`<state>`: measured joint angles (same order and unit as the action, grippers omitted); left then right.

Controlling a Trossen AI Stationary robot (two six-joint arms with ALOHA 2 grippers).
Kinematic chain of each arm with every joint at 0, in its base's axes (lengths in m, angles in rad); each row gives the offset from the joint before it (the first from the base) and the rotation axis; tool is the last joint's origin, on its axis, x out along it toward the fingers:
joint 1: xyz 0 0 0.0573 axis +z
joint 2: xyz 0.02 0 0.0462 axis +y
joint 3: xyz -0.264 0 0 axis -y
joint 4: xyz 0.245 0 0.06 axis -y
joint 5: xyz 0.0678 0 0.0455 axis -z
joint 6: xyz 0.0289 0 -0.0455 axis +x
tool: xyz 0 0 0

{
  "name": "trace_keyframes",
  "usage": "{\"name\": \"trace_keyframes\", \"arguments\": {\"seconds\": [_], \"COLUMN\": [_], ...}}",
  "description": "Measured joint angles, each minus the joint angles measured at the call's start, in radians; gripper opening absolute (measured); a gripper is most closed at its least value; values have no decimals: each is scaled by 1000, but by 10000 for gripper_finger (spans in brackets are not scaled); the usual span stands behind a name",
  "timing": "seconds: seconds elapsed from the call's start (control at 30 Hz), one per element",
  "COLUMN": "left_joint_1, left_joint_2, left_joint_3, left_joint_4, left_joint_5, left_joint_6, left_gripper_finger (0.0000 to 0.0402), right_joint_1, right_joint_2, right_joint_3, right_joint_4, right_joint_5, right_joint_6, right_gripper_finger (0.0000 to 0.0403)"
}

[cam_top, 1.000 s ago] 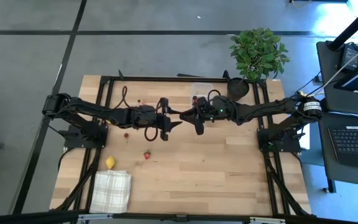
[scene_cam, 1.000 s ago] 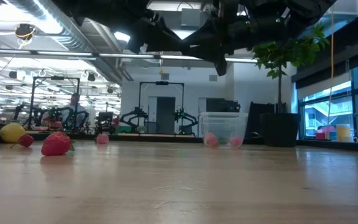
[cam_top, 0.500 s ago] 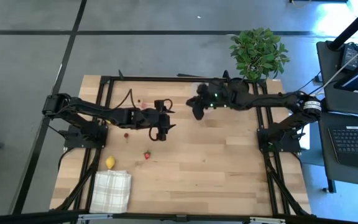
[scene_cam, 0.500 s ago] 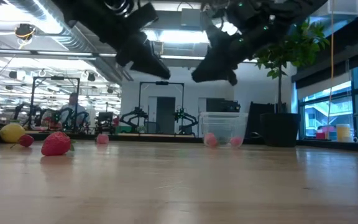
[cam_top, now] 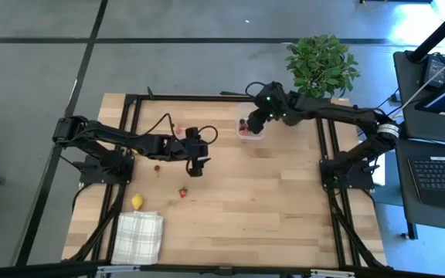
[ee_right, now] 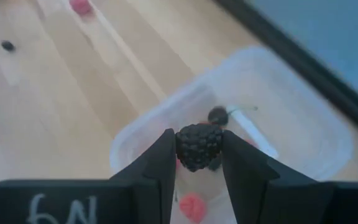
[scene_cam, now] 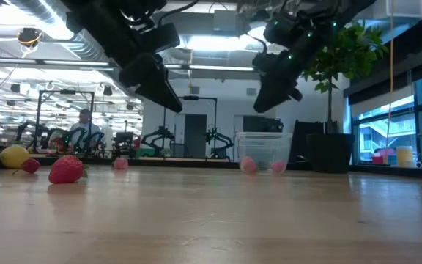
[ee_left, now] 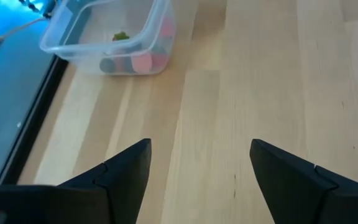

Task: Pick and placing Produce into tupperware
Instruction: Put the blackberry into the transparent bin

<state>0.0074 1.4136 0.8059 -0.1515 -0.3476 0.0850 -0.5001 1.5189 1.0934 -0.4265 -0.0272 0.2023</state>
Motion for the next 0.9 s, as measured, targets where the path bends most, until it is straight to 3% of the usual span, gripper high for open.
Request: {"name": "trace_keyframes", "arguments": {"seconds": [0.43, 0.9], "left_joint_1": [0, 1], "left_joint_2": [0, 0], "left_joint_3": [0, 0], "left_joint_4": [-50, -52], "left_joint_5": [1, 1], "left_joint_6": [-57, -50], "left_gripper_finger": [267, 267], "right_joint_1": [-1, -1], "right_joint_2": [224, 237], "right_joint_3": [-5, -5], "right_joint_4": [44, 60], "right_joint_5": [-38, -38], "right_joint_6": [-5, -6], "right_gripper_finger": [114, 116]}}
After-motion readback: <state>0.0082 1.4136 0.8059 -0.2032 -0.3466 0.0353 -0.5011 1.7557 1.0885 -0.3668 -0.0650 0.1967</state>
